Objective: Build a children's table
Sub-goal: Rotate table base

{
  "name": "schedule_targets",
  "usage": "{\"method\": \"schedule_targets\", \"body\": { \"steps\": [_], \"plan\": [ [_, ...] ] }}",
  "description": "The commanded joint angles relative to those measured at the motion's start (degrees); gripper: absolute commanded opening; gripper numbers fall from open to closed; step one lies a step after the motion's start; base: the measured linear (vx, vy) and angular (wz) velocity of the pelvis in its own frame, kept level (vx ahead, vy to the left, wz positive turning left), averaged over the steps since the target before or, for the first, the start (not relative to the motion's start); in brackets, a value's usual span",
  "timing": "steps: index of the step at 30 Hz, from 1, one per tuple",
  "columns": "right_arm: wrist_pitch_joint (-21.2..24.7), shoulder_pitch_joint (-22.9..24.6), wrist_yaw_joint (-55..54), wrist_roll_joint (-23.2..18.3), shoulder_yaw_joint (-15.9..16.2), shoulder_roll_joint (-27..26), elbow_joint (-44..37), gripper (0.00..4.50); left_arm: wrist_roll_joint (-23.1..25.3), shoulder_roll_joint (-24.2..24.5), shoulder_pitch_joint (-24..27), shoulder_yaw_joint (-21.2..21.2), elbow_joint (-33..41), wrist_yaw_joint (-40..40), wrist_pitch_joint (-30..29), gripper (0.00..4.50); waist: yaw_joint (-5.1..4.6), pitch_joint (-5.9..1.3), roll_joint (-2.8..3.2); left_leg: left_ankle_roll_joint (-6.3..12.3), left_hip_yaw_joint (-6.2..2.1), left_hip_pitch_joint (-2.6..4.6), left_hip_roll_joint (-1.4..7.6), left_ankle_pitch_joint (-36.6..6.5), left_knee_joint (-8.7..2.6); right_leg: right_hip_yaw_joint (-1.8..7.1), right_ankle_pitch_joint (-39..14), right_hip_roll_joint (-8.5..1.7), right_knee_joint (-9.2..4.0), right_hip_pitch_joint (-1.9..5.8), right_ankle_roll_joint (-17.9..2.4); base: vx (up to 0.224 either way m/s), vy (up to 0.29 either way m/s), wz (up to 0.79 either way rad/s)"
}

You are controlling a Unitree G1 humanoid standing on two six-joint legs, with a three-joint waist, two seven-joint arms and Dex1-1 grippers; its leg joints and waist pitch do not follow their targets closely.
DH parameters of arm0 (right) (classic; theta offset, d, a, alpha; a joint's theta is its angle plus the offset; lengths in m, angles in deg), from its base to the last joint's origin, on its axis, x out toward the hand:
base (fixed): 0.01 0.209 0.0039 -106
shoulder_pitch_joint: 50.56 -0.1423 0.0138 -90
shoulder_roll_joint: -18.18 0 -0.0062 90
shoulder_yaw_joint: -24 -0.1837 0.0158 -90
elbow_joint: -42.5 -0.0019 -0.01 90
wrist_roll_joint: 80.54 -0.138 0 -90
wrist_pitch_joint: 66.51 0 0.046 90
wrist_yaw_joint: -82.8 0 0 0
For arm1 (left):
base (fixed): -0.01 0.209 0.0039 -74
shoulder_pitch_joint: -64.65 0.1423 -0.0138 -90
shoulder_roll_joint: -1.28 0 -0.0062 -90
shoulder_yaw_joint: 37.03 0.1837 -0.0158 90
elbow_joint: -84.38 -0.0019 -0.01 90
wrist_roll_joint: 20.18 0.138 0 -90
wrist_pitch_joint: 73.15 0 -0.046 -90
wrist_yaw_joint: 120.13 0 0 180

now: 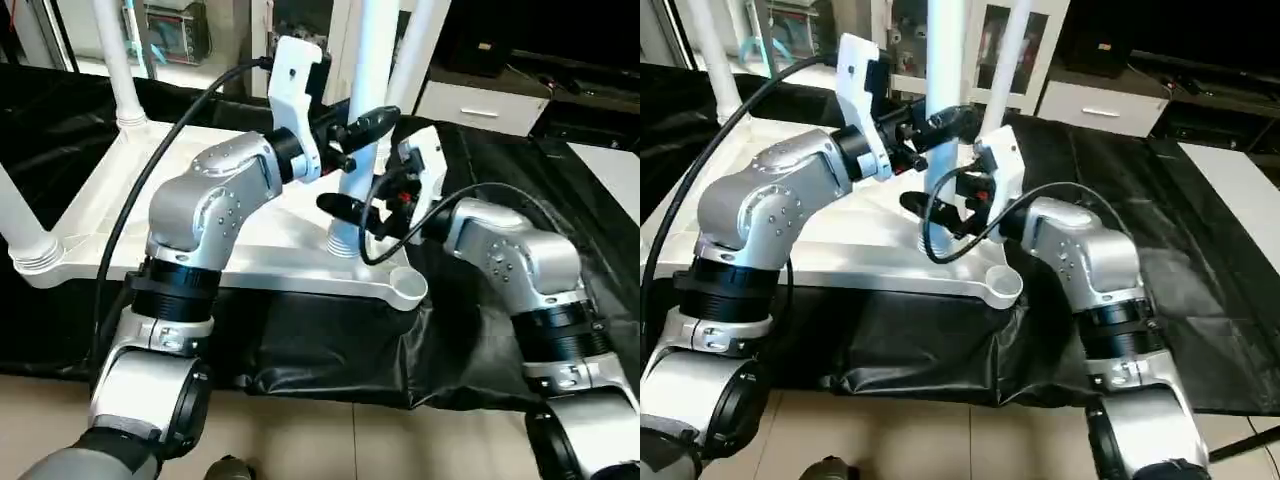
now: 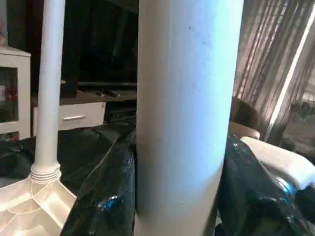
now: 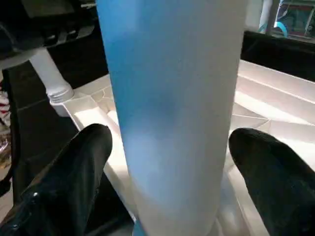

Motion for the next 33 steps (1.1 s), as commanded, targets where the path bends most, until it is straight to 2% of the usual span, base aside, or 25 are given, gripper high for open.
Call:
{"method": "schedule_targets", "body": {
  "steps": [1,3,8,17,20,23,31,32,33],
  "plan": [
    [0.79,-0.26,-0.75,-0.44,-0.75,0.12,-0.12,3.83,0.97,-0.16,-0.63,1.42,1.13,0.78,1.25,1.83,-0.36,-4.61,0.57,-5.32,-0.38,2.42,0.86,-9.0,-4.08,1.15,1.04,-2.0,-3.61,1.76,-10.45,0.0,0.0,0.0],
    [0.71,-0.77,-1.42,0.02,-0.78,-0.27,0.77,3.8,1.64,0.07,-0.48,2.15,1.34,1.02,1.69,1.83,-0.37,-4.64,0.66,-5.47,-0.42,2.44,0.9,-8.79,-4.11,1.12,1.2,-2.0,-3.54,1.73,-10.32,0.0,0.0,0.0],
    [1.04,-1.72,-2.22,0.37,-1.23,-0.45,2.23,3.18,2.77,0.8,-0.6,2.84,0.88,1.18,3.1,1.83,-0.49,-4.58,0.59,-5.91,-0.4,2.42,0.88,-9.67,-4.19,1.14,-0.08,-2.05,-3.66,1.67,-9.96,0.0,0.0,0.0],
    [1.13,-1.93,-2.04,0.58,-0.95,-0.36,2.81,2.57,3.53,1.3,-0.5,3.46,1.25,2.31,3.99,1.83,-0.42,-4.55,0.65,-6.02,-0.42,2.4,0.9,-9.77,-4.26,1.12,0.24,-2.03,-3.62,1.65,-9.83,0.0,0.0,0.0],
    [1.03,-1.96,-1.84,0.62,-0.81,-0.32,2.95,2.19,3.62,1.44,-0.5,3.82,1.31,2.54,4.17,1.83,-0.43,-4.53,0.74,-6.22,-0.45,2.39,0.92,-10.38,-4.31,1.13,-0.43,-2.08,-3.71,1.63,-9.71,0.0,0.0,0.0],
    [0.69,-1.84,-1.59,0.78,-0.73,-0.22,3.02,2.05,3.61,1.46,-0.35,4.02,1.62,2.92,3.86,1.83,-0.42,-4.56,0.81,-6.25,-0.47,2.41,0.9,-10.24,-4.3,1.13,-0.1,-2.06,-3.68,1.61,-9.74,0.0,0.0,0.0],
    [-0.47,-1.74,-0.97,1.43,-0.21,0.07,3.1,1.97,3.55,1.7,-0.39,4.17,1.65,3.8,3.68,1.83,-0.41,-4.56,0.92,-6.52,-0.52,2.41,0.91,-10.49,-4.35,1.08,0.41,-2.02,-3.6,1.65,-10.1,0.0,0.0,0.0],
    [-1.13,-1.74,-1.12,2.12,0.12,0.25,3.12,2.52,3.4,1.72,-0.43,4.2,1.67,4.12,3.72,1.83,-0.41,-4.52,0.95,-6.61,-0.52,2.45,0.92,-10.75,-4.37,1.08,0.08,-2.04,-3.65,1.6,-10.05,0.0,0.0,0.0],
    [-1.23,-1.76,-1.27,2.29,0.12,0.26,3.21,2.66,3.43,1.75,-0.43,4.25,1.7,4.26,3.76,1.83,-0.43,-4.54,0.94,-6.63,-0.51,2.45,0.91,-10.86,-4.38,1.1,-0.1,-2.06,-3.65,1.63,-10.03,0.0,0.0,0.0]
  ]
}}
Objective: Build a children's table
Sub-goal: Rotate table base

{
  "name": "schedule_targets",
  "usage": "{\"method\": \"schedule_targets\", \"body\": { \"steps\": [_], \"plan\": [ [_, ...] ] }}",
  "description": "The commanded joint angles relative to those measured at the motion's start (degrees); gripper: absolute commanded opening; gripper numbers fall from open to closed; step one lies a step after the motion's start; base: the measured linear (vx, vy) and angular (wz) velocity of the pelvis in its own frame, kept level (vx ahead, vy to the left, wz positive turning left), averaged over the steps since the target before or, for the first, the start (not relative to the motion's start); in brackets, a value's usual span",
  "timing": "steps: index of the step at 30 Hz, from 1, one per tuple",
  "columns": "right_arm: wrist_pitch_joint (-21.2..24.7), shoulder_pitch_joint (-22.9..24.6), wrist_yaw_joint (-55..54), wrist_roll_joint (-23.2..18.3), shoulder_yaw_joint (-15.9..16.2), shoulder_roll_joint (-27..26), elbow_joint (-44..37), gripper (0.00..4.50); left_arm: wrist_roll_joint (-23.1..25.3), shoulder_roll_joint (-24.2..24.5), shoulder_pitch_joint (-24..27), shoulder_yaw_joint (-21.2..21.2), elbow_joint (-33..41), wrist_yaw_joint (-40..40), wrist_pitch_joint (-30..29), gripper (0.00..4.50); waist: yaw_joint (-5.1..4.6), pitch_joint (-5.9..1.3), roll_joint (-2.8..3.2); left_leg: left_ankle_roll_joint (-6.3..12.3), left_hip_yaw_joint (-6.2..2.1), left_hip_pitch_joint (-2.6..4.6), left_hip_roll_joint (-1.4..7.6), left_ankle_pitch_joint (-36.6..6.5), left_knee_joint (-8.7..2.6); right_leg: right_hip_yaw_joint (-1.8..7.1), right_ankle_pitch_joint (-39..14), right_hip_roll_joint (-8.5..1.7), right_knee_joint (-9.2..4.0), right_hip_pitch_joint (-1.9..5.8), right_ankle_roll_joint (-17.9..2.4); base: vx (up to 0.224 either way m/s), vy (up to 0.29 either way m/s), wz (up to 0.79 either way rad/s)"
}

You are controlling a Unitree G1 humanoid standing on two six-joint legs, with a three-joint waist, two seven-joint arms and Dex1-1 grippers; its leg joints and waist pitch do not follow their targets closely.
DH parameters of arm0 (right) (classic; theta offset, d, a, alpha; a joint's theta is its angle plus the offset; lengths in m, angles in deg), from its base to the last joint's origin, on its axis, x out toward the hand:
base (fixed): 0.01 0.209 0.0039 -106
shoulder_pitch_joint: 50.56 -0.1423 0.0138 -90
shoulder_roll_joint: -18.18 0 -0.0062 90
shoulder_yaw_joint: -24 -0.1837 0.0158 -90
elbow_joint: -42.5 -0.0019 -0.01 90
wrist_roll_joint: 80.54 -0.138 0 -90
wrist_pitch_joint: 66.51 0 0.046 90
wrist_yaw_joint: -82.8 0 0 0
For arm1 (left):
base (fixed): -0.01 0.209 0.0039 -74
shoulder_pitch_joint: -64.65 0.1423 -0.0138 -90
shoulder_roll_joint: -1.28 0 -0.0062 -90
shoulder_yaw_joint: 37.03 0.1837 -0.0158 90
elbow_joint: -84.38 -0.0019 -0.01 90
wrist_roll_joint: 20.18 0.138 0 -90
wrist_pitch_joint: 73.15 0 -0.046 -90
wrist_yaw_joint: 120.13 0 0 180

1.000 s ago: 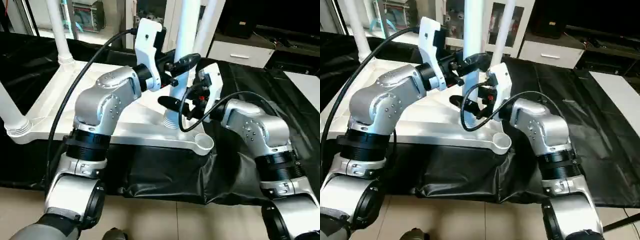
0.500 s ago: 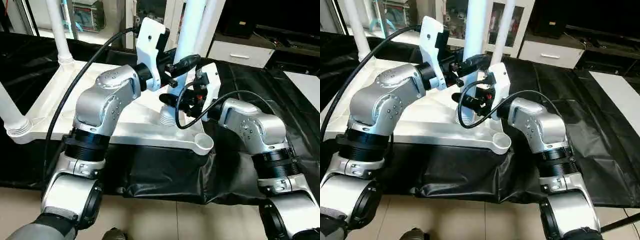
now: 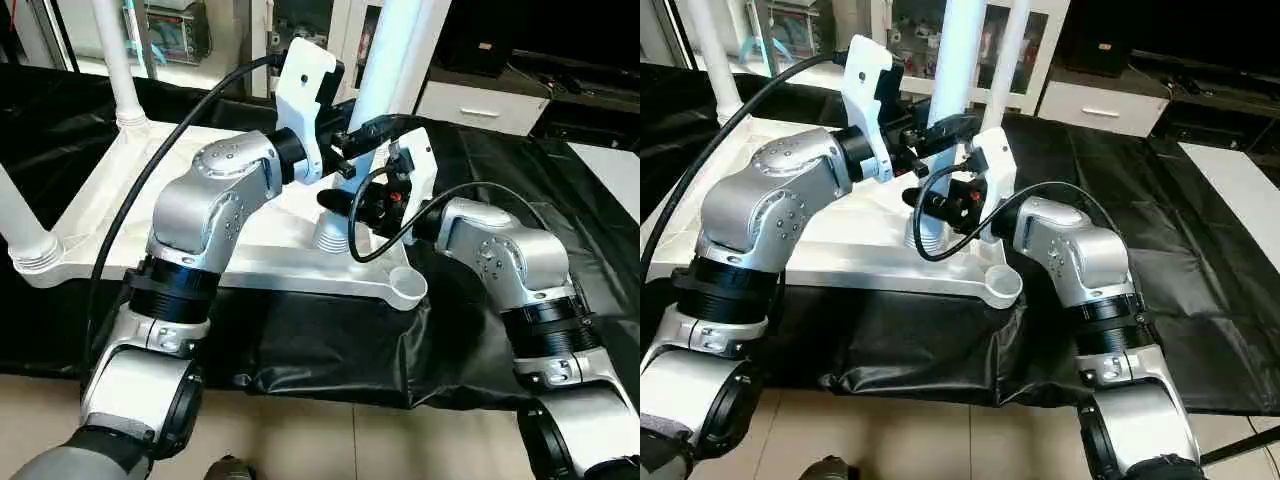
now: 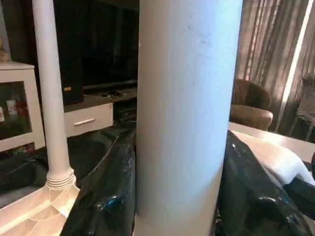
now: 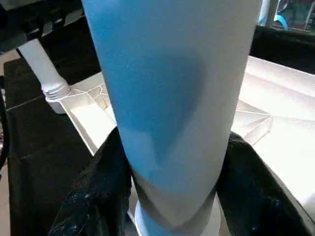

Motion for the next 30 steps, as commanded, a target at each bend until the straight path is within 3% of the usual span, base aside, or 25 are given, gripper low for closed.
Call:
{"method": "schedule_targets", "body": {
  "steps": [1,6,8,15,26,30],
  "plan": [
    [-0.9,-0.51,-0.67,0.94,-0.83,1.07,0.91,2.68,-0.56,-0.35,-0.44,0.86,1.67,1.51,0.05,1.83,-0.39,-4.55,0.92,-6.44,-0.44,2.45,0.91,-10.97,-4.29,1.17,-0.11,-2.07,-3.66,1.64,-10.05,0.0,0.0,0.0],
    [-1.32,-0.9,-0.83,1.56,-0.73,0.96,1.18,3.13,-0.04,0.12,-0.35,1.25,1.68,2.1,0.3,1.83,-0.41,-4.5,0.92,-6.34,-0.44,2.43,0.93,-10.9,-4.33,1.17,-0.08,-2.05,-3.66,1.6,-10.2,0.0,0.0,0.0],
    [-1.43,-1.0,-0.92,1.64,-0.79,0.9,1.34,3.15,0.12,0.26,-0.29,1.34,1.65,2.18,0.41,1.83,-0.42,-4.52,0.68,-6.37,-0.4,2.42,0.92,-10.84,-4.31,1.17,-0.24,-2.04,-3.71,1.61,-10.13,0.0,0.0,0.0],
    [-2.17,-1.41,-0.77,1.65,-0.91,0.78,2.18,3.15,0.52,0.63,-0.18,1.48,1.7,2.76,0.53,1.83,-0.38,-4.52,0.77,-6.14,-0.39,2.46,0.95,-10.64,-4.3,1.2,-0.48,-2.1,-3.7,1.56,-10.07,0.0,0.0,0.0],
    [-2.5,-1.02,1.11,1.28,-0.76,0.76,1.71,2.13,0.87,0.98,-0.34,1.78,1.72,3.44,0.78,1.83,-0.43,-4.44,0.94,-6.25,-0.46,2.47,0.99,-11.64,-4.42,1.2,-1.07,-2.11,-3.77,1.51,-10.08,0.0,0.0,0.0],
    [-2.71,-0.81,1.24,1.29,-0.8,0.63,1.54,1.99,1.0,0.93,-0.27,1.81,1.7,3.55,0.81,1.83,-0.42,-4.48,0.92,-6.38,-0.44,2.51,0.97,-11.51,-4.4,1.18,-0.71,-2.06,-3.74,1.5,-10.17,0.0,0.0,0.0]
  ]
}}
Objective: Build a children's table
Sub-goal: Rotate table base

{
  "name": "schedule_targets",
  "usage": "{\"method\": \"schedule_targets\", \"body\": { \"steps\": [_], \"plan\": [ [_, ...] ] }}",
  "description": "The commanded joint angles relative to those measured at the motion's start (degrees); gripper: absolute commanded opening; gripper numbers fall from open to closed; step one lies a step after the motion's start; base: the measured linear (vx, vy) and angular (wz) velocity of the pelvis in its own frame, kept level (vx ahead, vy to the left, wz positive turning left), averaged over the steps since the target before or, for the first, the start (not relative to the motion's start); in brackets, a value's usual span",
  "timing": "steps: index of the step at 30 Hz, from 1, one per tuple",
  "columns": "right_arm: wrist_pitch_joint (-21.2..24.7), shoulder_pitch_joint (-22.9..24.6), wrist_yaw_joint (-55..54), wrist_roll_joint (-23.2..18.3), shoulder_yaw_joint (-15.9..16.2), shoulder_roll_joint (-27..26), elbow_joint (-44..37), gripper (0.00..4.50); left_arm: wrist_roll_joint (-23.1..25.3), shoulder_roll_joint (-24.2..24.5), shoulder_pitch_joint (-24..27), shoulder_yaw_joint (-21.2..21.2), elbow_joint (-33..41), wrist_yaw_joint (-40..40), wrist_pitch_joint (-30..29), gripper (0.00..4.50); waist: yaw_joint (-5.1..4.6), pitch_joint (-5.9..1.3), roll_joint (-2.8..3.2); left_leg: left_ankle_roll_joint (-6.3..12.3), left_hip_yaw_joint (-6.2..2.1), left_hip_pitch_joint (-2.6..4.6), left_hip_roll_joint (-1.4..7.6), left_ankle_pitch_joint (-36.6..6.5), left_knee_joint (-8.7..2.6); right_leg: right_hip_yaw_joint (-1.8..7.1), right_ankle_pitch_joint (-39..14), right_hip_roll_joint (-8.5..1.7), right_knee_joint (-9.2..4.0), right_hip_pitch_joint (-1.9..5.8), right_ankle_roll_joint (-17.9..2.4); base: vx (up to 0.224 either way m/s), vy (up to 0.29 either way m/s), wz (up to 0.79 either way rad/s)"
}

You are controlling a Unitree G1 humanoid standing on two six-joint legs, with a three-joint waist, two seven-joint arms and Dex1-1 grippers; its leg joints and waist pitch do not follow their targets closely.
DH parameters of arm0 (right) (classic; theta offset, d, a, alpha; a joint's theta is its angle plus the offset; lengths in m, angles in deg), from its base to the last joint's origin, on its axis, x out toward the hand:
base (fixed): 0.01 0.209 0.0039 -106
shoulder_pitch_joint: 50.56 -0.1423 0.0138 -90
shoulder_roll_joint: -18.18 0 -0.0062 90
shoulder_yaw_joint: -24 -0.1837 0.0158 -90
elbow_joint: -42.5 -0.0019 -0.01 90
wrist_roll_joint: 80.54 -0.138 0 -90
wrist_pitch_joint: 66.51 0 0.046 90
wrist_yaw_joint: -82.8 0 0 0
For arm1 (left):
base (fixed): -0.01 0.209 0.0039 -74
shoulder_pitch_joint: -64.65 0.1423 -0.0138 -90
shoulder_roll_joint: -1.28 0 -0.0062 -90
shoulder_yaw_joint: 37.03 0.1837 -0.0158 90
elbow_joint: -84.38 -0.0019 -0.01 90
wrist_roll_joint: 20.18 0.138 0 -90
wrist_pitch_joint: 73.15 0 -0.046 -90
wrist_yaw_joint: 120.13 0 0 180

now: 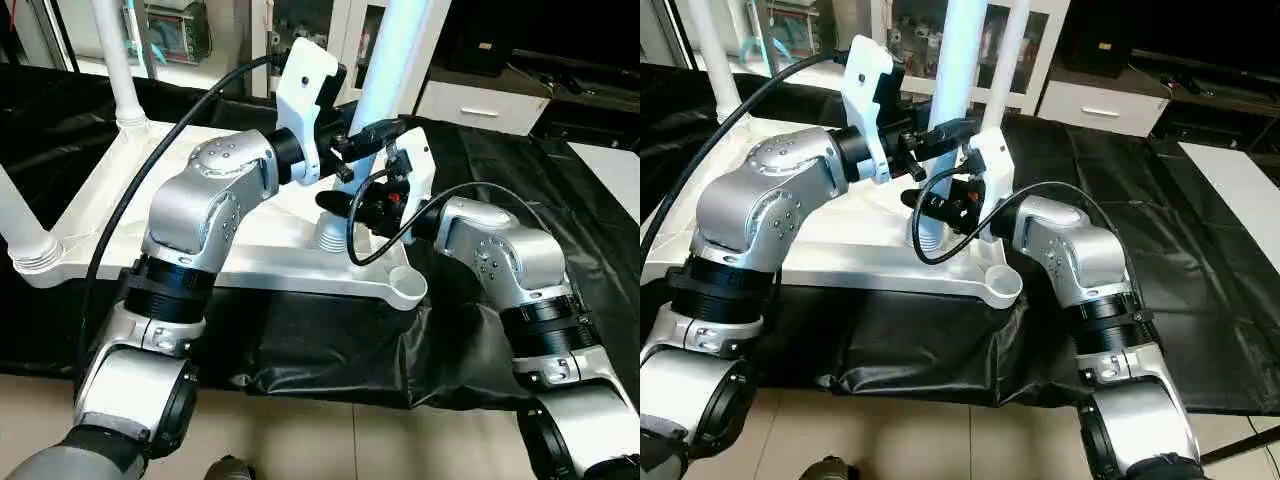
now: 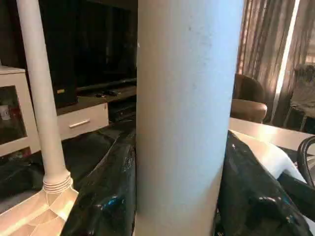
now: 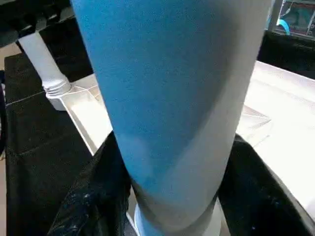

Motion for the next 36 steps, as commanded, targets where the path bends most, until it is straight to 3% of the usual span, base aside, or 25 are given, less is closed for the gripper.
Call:
{"method": "schedule_targets", "body": {
  "steps": [1,3,4,6,7,16,18,20,21,24,25,27,28,29,30,31,32,33,34,35,36],
  "plan": [
    [-0.64,-0.46,-0.26,0.2,-1.42,0.61,0.43,1.99,0.35,-0.11,-0.18,0.99,1.24,1.03,0.33,1.83,-0.42,-4.49,0.9,-6.36,-0.43,2.47,0.97,-11.48,-4.32,1.21,-0.61,-2.07,-3.69,1.54,-10.23,0.0,0.0,0.0],
    [-1.02,-0.26,-0.23,0.34,-1.44,0.34,0.54,1.97,1.42,0.06,0.12,0.94,1.14,-0.35,0.55,1.83,-0.43,-4.46,0.39,-6.04,-0.36,2.39,0.96,-11.14,-4.32,1.2,-0.72,-2.08,-3.76,1.6,-10.28,0.0,0.0,0.0],
    [-1.02,-0.26,-0.23,0.34,-1.44,0.34,0.54,1.96,1.42,0.06,0.12,0.94,1.14,-0.35,0.55,1.83,-0.38,-4.44,0.55,-6.0,-0.39,2.4,0.99,-11.2,-4.33,1.2,-0.97,-2.11,-3.69,1.57,-10.25,0.0,0.0,0.0],
    [-1.26,-0.2,-0.2,0.3,-1.57,0.21,0.57,1.96,1.18,0.69,0.55,1.25,1.78,-0.05,-1.26,2.53,-0.41,-4.46,0.44,-5.82,-0.38,2.39,1.02,-10.87,-4.32,1.22,-1.32,-2.16,-3.71,1.56,-10.1,0.0,0.0,0.0],
    [-1.34,-0.18,-0.14,0.19,-1.65,0.18,0.5,1.96,0.42,0.38,0.73,0.45,2.0,-0.66,-2.21,2.53,-0.46,-4.45,0.17,-5.65,-0.35,2.33,1.02,-10.47,-4.29,1.22,-1.15,-2.15,-3.71,1.6,-10.14,0.0,0.0,0.0],
    [-1.59,-1.15,0.56,-0.01,-2.92,1.93,1.21,1.86,-5.15,-0.77,0.0,-5.22,2.9,-1.61,-5.28,3.39,-0.36,-4.38,0.46,-5.78,-0.29,2.36,0.92,-10.67,-4.27,1.26,-2.04,-2.12,-3.81,1.48,-9.99,0.0,0.0,0.0],
    [-2.69,-1.41,0.31,0.44,-4.31,3.59,2.75,1.86,-6.78,-1.61,-1.24,-8.69,2.22,-2.85,-2.78,3.48,-0.28,-4.44,1.21,-6.36,-0.38,2.47,0.91,-11.39,-4.26,1.23,-1.26,-2.1,-3.8,1.48,-10.36,0.0,0.0,0.0],
    [-3.84,-1.17,-0.16,1.19,-5.33,5.32,3.91,1.86,-7.88,-1.72,-1.56,-10.62,2.36,-2.53,-0.63,3.81,-0.23,-4.52,0.92,-6.31,-0.36,2.42,0.83,-10.98,-4.18,1.21,-0.13,-2.02,-3.79,1.71,-10.4,0.0,0.0,0.0],
    [-4.59,-0.25,-1.09,1.89,-7.06,7.88,5.18,1.86,-11.43,-1.81,-1.6,-14.51,3.23,-2.04,0.65,3.87,-0.16,-4.51,1.65,-6.63,-0.41,2.45,0.77,-10.83,-4.13,1.2,0.61,-2.0,-3.71,1.68,-10.61,0.0,0.0,0.0],
    [-4.76,0.98,-0.95,2.01,-8.28,9.85,5.53,1.86,-14.51,-1.62,-1.31,-17.69,3.91,-1.61,1.21,3.88,-0.09,-4.58,1.05,-6.34,-0.26,2.25,0.6,-9.42,-3.89,1.19,3.79,-1.79,-3.46,2.1,-11.6,0.0,0.0,0.0],
    [-4.78,1.53,-0.73,2.01,-8.65,10.54,5.51,1.86,-15.58,-1.54,-1.15,-18.83,4.01,-1.63,1.1,3.88,-0.14,-4.57,1.43,-6.06,-0.28,2.24,0.52,-9.39,-3.85,1.15,4.33,-1.67,-3.49,2.14,-11.7,0.0,0.0,0.0],
    [-4.23,3.94,0.84,1.52,-9.62,12.57,4.07,1.86,-17.0,-0.45,0.21,-20.91,3.32,-1.14,0.12,3.88,-0.18,-4.61,1.43,-5.16,-0.27,2.29,0.52,-9.69,-3.75,1.15,4.63,-1.64,-3.54,2.24,-12.06,0.0,0.0,0.0],
    [-3.38,5.76,2.71,0.5,-9.82,13.67,1.86,1.86,-11.5,2.14,2.29,-17.19,1.99,-0.09,2.33,3.88,-0.15,-4.61,1.76,-4.99,-0.34,2.29,0.54,-9.87,-3.76,1.12,4.38,-1.68,-3.48,2.2,-12.19,0.0,0.0,0.0],
    [-2.33,7.69,4.97,-1.0,-9.88,14.7,-0.71,1.86,-3.58,5.77,5.2,-10.26,0.56,2.08,6.63,3.88,-0.11,-4.57,2.28,-4.05,-0.47,2.42,0.68,-10.75,-3.86,1.12,3.2,-1.57,-3.74,2.16,-10.92,0.0,0.0,0.0],
    [-1.82,9.5,6.91,-2.05,-9.78,15.7,-3.14,1.86,4.07,9.21,8.03,-2.74,-0.95,4.24,10.76,3.88,-0.09,-4.5,1.93,-3.19,-0.6,2.45,0.8,-11.48,-4.07,1.12,1.9,-1.6,-4.34,2.2,-9.62,0.0,0.0,0.0],
    [-1.62,10.56,8.0,-2.79,-9.86,16.35,-4.51,1.86,8.4,10.9,9.79,1.91,-1.89,5.43,13.52,3.88,-0.12,-4.47,2.4,-2.73,-0.72,2.46,0.86,-11.93,-4.13,1.15,0.56,-1.56,-4.51,2.12,-8.25,0.0,0.0,0.0],
    [-2.18,11.75,8.28,-3.76,-10.84,16.36,-5.86,1.86,9.75,10.28,12.76,5.32,-3.12,8.08,16.61,3.88,-0.46,-4.57,2.89,-2.7,-0.86,2.5,1.0,-12.36,-4.24,1.19,-1.38,-1.65,-4.54,1.97,-6.69,0.0,0.0,0.0],
    [-2.51,12.29,8.19,-4.35,-11.76,16.4,-6.49,1.86,8.93,8.94,14.23,6.02,-3.26,9.31,17.44,3.88,-0.6,-4.6,2.68,-2.84,-0.64,2.45,0.99,-12.11,-4.22,1.27,-1.36,-1.73,-4.53,1.91,-7.25,0.0,0.0,0.0],
    [-2.44,12.03,7.11,-4.86,-13.36,16.44,-6.09,1.86,8.47,7.36,14.85,6.58,-3.36,9.56,18.37,3.88,-0.75,-5.01,2.63,-3.1,-0.44,2.46,1.11,-10.58,-3.99,1.33,-0.25,-1.89,-4.03,1.91,-9.4,0.0,0.0,0.0],
    [-2.52,11.82,5.79,-5.17,-14.64,16.13,-5.68,1.86,8.7,6.33,15.42,7.5,-3.95,9.52,19.18,3.88,-0.62,-5.17,3.01,-3.07,-0.23,2.57,1.25,-9.01,-3.81,1.28,1.84,-1.89,-3.78,1.57,-11.6,0.0,0.0,0.0],
    [-2.52,11.82,5.79,-5.17,-14.64,16.13,-5.68,1.86,8.7,6.33,15.42,7.5,-3.95,9.52,19.18,3.88,-0.62,-5.11,3.11,-3.14,-0.2,2.54,1.29,-8.95,-3.81,1.25,2.32,-1.87,-3.71,1.49,-12.4,0.0,0.0,0.0]
  ]
}}
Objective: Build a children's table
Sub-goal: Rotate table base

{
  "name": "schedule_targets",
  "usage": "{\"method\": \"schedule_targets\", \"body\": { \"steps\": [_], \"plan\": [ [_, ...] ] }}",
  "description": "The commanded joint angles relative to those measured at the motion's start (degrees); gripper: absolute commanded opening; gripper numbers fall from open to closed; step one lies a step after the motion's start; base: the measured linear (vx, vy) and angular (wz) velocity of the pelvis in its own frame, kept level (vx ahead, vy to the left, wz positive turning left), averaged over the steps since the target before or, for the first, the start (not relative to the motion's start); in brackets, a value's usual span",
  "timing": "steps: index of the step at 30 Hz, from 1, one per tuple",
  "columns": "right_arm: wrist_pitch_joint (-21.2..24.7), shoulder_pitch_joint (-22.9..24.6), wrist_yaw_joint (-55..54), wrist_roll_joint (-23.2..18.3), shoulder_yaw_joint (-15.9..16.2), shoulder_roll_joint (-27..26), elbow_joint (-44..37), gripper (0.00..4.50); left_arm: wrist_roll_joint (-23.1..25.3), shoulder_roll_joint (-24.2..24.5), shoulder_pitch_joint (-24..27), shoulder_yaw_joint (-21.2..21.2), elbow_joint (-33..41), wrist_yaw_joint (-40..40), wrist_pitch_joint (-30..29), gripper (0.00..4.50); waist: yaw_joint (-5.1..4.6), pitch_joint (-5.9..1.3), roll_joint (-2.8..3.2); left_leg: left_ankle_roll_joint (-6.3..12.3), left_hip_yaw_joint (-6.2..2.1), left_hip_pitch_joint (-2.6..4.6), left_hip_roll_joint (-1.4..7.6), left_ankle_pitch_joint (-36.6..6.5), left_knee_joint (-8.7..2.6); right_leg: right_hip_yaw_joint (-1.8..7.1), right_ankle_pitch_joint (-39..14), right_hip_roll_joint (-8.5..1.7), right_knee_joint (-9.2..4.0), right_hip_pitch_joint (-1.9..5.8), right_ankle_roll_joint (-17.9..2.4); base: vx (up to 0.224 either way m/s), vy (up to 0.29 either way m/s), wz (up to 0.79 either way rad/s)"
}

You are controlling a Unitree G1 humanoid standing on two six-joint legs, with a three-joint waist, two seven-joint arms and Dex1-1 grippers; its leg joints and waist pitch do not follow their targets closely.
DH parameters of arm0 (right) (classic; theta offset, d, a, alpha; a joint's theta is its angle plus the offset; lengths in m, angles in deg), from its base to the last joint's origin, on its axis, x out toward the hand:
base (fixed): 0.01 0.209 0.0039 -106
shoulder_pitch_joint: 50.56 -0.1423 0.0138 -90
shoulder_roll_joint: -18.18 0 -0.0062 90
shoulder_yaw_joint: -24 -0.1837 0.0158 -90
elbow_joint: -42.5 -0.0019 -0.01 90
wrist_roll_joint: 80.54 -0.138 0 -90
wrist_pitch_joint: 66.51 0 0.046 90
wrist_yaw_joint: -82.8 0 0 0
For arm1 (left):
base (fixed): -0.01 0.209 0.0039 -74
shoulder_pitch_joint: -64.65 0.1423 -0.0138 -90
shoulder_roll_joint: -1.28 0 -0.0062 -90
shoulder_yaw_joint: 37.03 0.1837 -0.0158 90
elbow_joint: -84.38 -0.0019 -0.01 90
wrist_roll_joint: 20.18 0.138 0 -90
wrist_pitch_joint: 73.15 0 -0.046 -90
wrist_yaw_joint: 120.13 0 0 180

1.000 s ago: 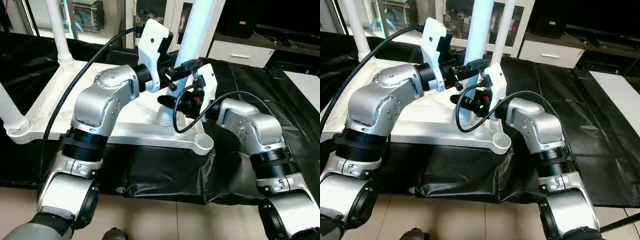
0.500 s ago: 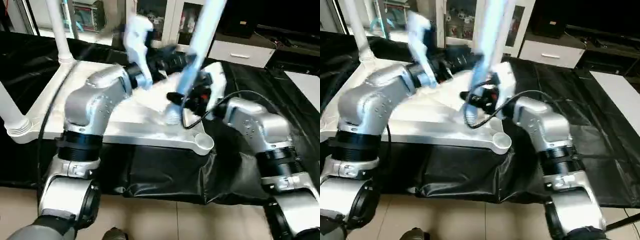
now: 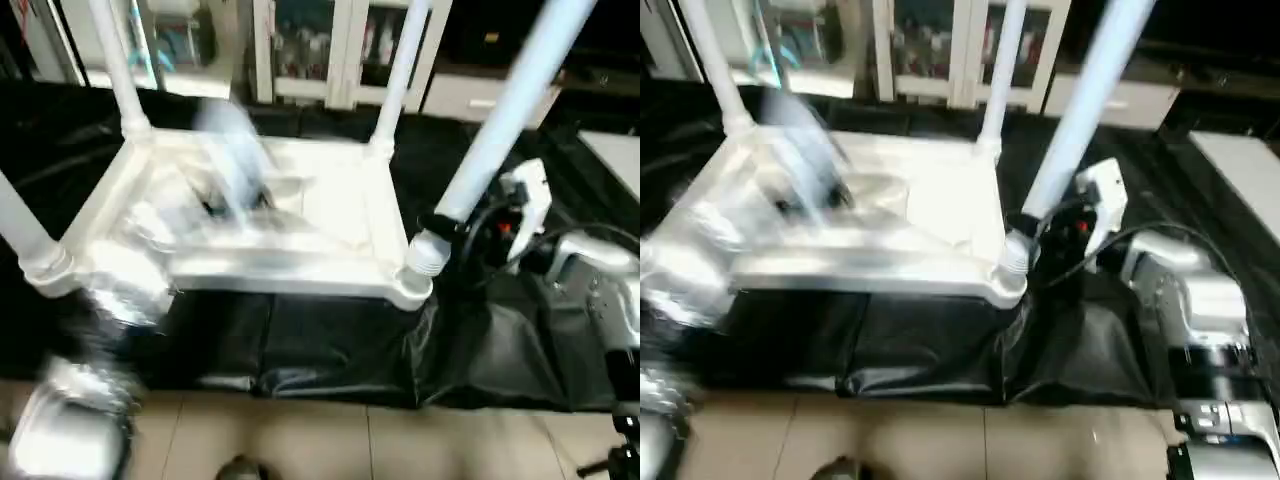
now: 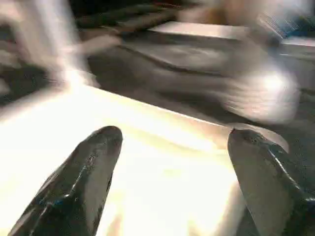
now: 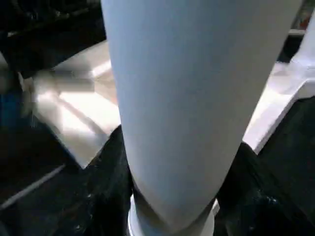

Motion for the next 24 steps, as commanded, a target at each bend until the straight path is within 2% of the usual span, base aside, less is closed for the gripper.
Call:
{"method": "schedule_targets", "body": {
  "steps": [1,2,5,6,7,8,9,10,11,13,14,15,17,18,19,20,22,23,24],
  "plan": [
    [-1.41,-0.7,-2.29,-0.38,-3.42,0.41,-1.45,1.86,1.05,0.05,-2.29,1.24,0.65,2.2,4.69,3.88,-0.67,-5.04,0.56,-3.77,-0.37,2.77,1.24,-9.42,-3.93,1.07,1.74,-1.76,-3.2,1.5,-13.13,0.0,0.0,0.0],
    [-1.96,0.51,-3.06,-0.2,-3.73,0.04,-2.3,1.86,2.68,-0.96,-1.91,3.4,-1.9,2.87,8.12,3.88,-0.81,-4.63,-0.25,-3.47,-0.27,2.47,1.06,-11.34,-4.17,1.16,-1.88,-1.98,-3.85,1.66,-12.87,0.0,0.0,0.0],
    [-2.43,2.55,-3.03,-0.25,-3.37,-0.16,-4.74,1.86,3.37,-2.48,-1.51,3.99,-4.45,1.45,10.04,3.88,-1.27,-4.37,-0.44,-3.28,-0.35,2.64,1.12,-14.61,-4.37,1.5,-8.28,-2.29,-4.54,1.62,-10.64,0.0,0.0,0.0],
    [-2.01,3.07,-3.17,-0.48,-3.33,-0.07,-5.81,1.86,3.85,-2.76,-1.39,4.45,-5.0,1.18,10.41,3.88,-1.44,-4.46,-1.08,-3.02,-0.32,2.55,1.11,-14.33,-4.34,1.47,-8.64,-2.28,-4.57,1.67,-10.39,0.0,0.0,0.0],
    [-1.2,3.41,-3.03,-1.05,-3.31,0.08,-6.97,1.86,4.37,-2.91,-1.21,5.05,-5.54,2.01,11.17,3.88,-1.99,-4.44,-2.0,-2.3,-0.3,2.28,1.16,-13.34,-4.3,1.4,-9.08,-2.23,-4.6,1.61,-10.17,0.0,0.0,0.0],
    [-0.95,3.44,-2.89,-1.25,-3.3,0.11,-7.25,1.86,4.4,-2.91,-1.15,5.17,-5.64,2.5,11.41,3.88,-1.94,-4.48,-1.65,-2.04,-0.44,2.24,1.16,-12.73,-4.3,1.37,-9.2,-2.35,-4.36,1.7,-10.26,0.0,0.0,0.0],
    [-0.24,3.38,-2.71,-1.75,-3.29,0.13,-7.58,1.86,4.51,-2.82,-1.18,5.5,-6.42,4.37,12.41,3.88,-2.16,-4.49,-2.54,-1.53,-0.26,2.12,1.18,-12.11,-4.25,1.38,-9.5,-2.31,-4.48,1.66,-10.11,0.0,0.0,0.0],
    [-0.19,3.31,-2.69,-1.77,-3.21,0.04,-7.25,1.86,4.13,-2.62,-1.25,5.65,-7.51,6.62,13.17,3.88,-2.18,-4.51,-1.75,-1.0,-0.35,2.19,1.21,-10.88,-4.21,1.45,-9.2,-2.41,-4.34,1.5,-10.14,0.0,0.0,0.0],
    [-0.39,3.39,-3.02,-1.58,-3.21,-0.15,-6.78,1.86,4.15,-2.41,-1.52,5.83,-9.12,7.85,14.4,3.88,-2.52,-4.44,-1.88,-0.77,-0.25,2.2,1.14,-10.39,-4.17,1.46,-8.62,-2.25,-4.48,1.23,-10.33,0.0,0.0,0.0],
    [-0.59,3.66,-3.66,-1.35,-3.48,-0.36,-6.33,1.86,4.07,-2.02,-2.05,6.4,-11.17,9.77,14.45,3.88,-2.59,-4.46,-1.69,-1.18,-0.25,2.38,1.13,-11.04,-4.21,1.45,-8.41,-2.18,-4.39,1.11,-10.45,0.0,0.0,0.0],
    [-0.39,4.19,-3.95,-1.59,-3.76,-0.57,-6.81,1.86,4.61,-1.88,-2.81,6.8,-13.7,11.17,15.6,3.88,-2.75,-4.5,-1.95,-1.47,-0.2,2.46,1.12,-11.66,-4.21,1.49,-7.76,-2.11,-4.3,1.07,-10.71,0.0,0.0,0.0],
    [-0.24,4.48,-3.92,-1.74,-3.73,-0.64,-7.31,1.86,5.0,-1.77,-3.13,7.07,-14.52,11.67,15.73,3.88,-2.69,-4.5,-1.46,-1.53,-0.25,2.49,1.04,-11.76,-4.22,1.54,-7.51,-2.11,-4.29,1.05,-10.75,0.0,0.0,0.0],
    [-0.24,4.52,-3.91,-1.74,-3.72,-0.65,-7.38,1.86,5.1,-1.74,-3.19,7.16,-14.66,11.75,15.76,3.88,-2.75,-4.64,-1.58,-1.66,-0.22,2.48,1.1,-11.78,-4.19,1.59,-5.58,-2.08,-4.1,1.17,-11.16,0.0,0.0,0.0],
    [-0.28,4.93,-3.86,-1.62,-3.5,-0.71,-7.94,1.86,7.41,-1.28,-4.3,8.84,-17.1,11.98,16.44,3.88,-2.5,-4.61,-1.26,-1.33,-0.16,2.6,1.12,-11.93,-4.13,1.65,-4.43,-2.05,-4.11,1.08,-11.76,0.0,0.0,0.0],
    [-0.28,4.93,-3.86,-1.62,-3.5,-0.71,-7.94,1.86,7.41,-1.28,-4.3,8.84,-17.1,11.98,16.44,3.88,-2.45,-4.62,-1.31,-1.34,-0.1,2.68,1.13,-12.07,-4.13,1.66,-4.35,-2.03,-4.1,1.07,-11.75,0.0,0.0,0.0],
    [-0.21,5.1,-3.82,-1.66,-3.43,-0.75,-8.21,1.86,10.13,-1.2,-5.55,10.15,-19.86,10.55,17.95,3.88,-2.33,-4.63,-1.24,-1.37,-0.14,2.69,1.14,-12.05,-4.14,1.66,-4.05,-2.06,-4.08,1.11,-11.83,0.0,0.0,0.0],
    [-0.21,5.12,-3.87,-1.6,-3.27,-0.93,-8.27,1.86,12.26,-1.98,-7.43,10.3,-23.35,7.26,19.08,3.88,-2.25,-4.63,-1.2,-1.62,-0.15,2.72,1.14,-12.58,-4.15,1.69,-4.24,-2.12,-4.11,1.16,-11.82,0.0,0.0,0.0],
    [-0.19,5.14,-3.88,-1.6,-3.25,-0.95,-8.31,1.86,12.39,-2.04,-7.56,10.28,-23.6,7.09,19.18,3.88,-2.1,-4.66,-0.33,-1.93,-0.31,2.76,1.13,-12.88,-4.16,1.71,-4.02,-2.21,-4.01,1.19,-11.91,0.0,0.0,0.0],
    [0.01,5.42,-4.06,-1.65,-3.06,-1.21,-8.88,1.86,13.45,-2.78,-8.98,10.08,-26.24,5.78,19.95,3.88,-2.19,-4.73,-0.58,-2.39,-0.32,2.76,1.06,-13.5,-4.12,1.66,-2.79,-2.1,-4.0,1.36,-12.38,0.0,0.0,0.0]
  ]
}}
